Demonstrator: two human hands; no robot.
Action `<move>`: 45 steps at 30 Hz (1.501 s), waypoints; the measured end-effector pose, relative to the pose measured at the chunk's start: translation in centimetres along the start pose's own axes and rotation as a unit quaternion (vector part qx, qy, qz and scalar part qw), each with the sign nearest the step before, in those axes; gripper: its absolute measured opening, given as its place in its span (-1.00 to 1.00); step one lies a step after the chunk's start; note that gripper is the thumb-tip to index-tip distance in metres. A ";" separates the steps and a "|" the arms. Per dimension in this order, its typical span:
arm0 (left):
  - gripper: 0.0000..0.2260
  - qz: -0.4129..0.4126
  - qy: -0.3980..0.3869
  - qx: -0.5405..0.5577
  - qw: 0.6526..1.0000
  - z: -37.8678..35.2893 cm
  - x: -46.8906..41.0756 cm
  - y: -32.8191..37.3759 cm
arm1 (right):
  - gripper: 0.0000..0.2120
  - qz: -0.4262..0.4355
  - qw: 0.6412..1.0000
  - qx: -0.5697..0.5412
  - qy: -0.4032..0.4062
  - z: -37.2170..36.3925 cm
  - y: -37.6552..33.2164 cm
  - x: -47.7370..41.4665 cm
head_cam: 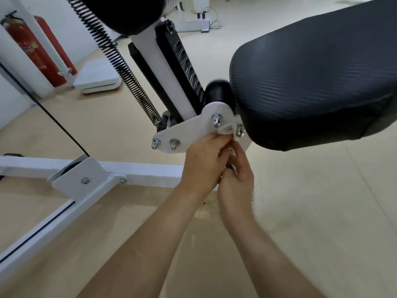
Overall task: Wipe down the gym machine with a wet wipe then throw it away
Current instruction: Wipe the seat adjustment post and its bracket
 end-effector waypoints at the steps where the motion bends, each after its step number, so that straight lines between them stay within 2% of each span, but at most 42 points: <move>1: -0.83 -0.048 -0.027 -0.041 0.998 -0.2 -0.4 0.7 | -0.44 -0.011 0.999 -0.025 0.023 0.5 -0.2 -0.1; 2: -0.84 -0.073 -0.059 -0.074 0.993 -0.4 -0.7 1.3 | -0.51 -0.030 0.997 -0.059 0.036 0.9 -0.3 -0.2; 4: -0.85 -0.056 -0.114 -0.111 0.986 -0.9 -0.8 1.5 | -0.64 -0.073 0.990 -0.114 0.032 1.5 -0.5 -0.3; 5: -0.85 -0.046 -0.144 -0.124 0.981 -1.2 -0.6 1.4 | -0.68 -0.094 0.987 -0.127 0.021 1.7 -0.6 -0.2; 7: -0.83 -0.087 -0.184 -0.184 0.962 -1.6 -0.3 1.9 | -0.71 -0.124 0.982 -0.144 -0.003 1.9 -0.6 -0.2; 12: -0.86 -0.086 -0.199 -0.140 0.966 -1.1 0.6 1.7 | -0.81 -0.224 0.946 -0.224 -0.068 2.2 -0.1 -1.0; 15: -0.82 -0.143 -0.236 -0.161 0.948 -1.8 2.1 1.6 | -0.82 -0.223 0.946 -0.229 -0.055 2.5 0.1 -1.8; 18: -0.75 -0.124 -0.265 -0.127 0.948 -1.8 2.7 1.8 | -0.80 -0.235 0.933 -0.273 -0.017 2.7 1.5 -1.5; 21: -0.54 -0.103 -0.327 -0.113 0.932 -1.5 3.9 1.5 | -0.81 -0.242 0.924 -0.293 0.032 3.2 2.8 -1.3; 26: -0.29 -0.093 -0.390 -0.093 0.911 -0.8 3.5 0.9 | -0.87 -0.136 0.965 -0.211 0.071 3.0 0.7 -2.2; 29: -0.30 -0.043 -0.371 -0.037 0.927 -1.2 2.2 -0.1 | -0.85 -0.051 0.990 -0.110 0.067 2.3 0.0 -2.6; 31: -0.35 -0.030 -0.313 -0.023 0.949 -1.6 2.1 -0.7 | -0.85 0.015 0.997 -0.008 0.081 2.3 -0.2 -2.4; 34: -0.47 0.018 -0.204 -0.010 0.979 -2.4 3.1 -1.4 | -0.81 0.094 0.983 0.107 0.114 2.4 -0.2 -2.4; 36: -0.59 0.049 -0.148 0.017 0.988 -2.4 3.2 -1.6 | -0.79 0.114 0.975 0.142 0.129 1.9 0.0 -2.4; 39: -0.70 0.065 -0.141 0.007 0.988 -1.3 3.0 -2.3 | -0.75 0.089 0.972 0.172 0.134 0.6 0.4 -2.3; 41: -0.74 0.038 -0.166 -0.019 0.985 0.1 2.1 -2.1 | -0.72 0.042 0.981 0.139 0.124 -0.2 0.6 -1.9; 43: -0.79 0.016 -0.189 -0.037 0.981 0.7 0.7 -2.8 | -0.73 -0.015 0.996 0.025 0.085 -1.6 0.8 -1.0; 45: -0.80 0.065 -0.199 -0.017 0.978 0.4 -0.2 -3.8 | -0.77 -0.049 0.995 -0.062 0.067 -2.5 1.0 -0.8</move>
Point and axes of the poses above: each hand's wrist, its own x-axis away from the middle knuckle, its own z-axis out of the back of the hand, y = z × x, the point moved 6 cm from there along -x, towards the middle knuckle, and after that the axes turned 14 degrees about -z, right-handed, at the moved point
